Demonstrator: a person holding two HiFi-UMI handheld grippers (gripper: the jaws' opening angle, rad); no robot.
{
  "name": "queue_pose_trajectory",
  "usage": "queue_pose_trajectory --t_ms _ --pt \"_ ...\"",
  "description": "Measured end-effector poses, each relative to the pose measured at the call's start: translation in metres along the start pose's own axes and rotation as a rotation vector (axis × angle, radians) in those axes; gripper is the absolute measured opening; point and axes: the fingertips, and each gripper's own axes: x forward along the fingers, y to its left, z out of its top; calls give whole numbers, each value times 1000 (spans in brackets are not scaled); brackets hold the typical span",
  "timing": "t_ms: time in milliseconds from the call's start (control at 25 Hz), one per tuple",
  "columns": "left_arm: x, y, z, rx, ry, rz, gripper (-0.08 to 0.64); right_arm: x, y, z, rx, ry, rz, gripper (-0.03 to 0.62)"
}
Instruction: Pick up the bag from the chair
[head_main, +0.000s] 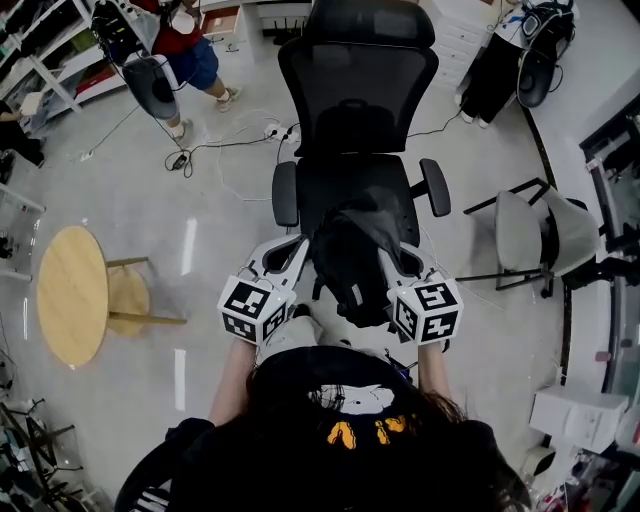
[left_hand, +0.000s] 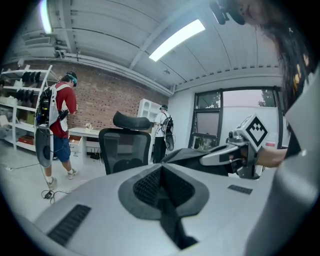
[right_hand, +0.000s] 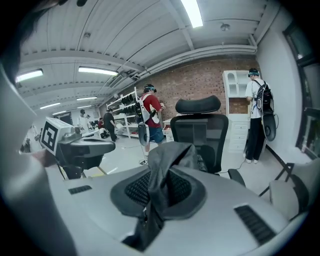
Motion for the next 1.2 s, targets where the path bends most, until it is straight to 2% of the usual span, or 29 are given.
queue_pose_trajectory --t_ms 240,600,1200 --pt "-18 -47 -8 -4 -9 48 5 -30 3 -28 -29 26 61 29" --pt "-47 -94 -26 -14 -3 95 5 -61 13 -65 -45 52 114 29" --pt "-68 -141 -36 22 19 65 5 -90 33 -99 -35 80 144 29"
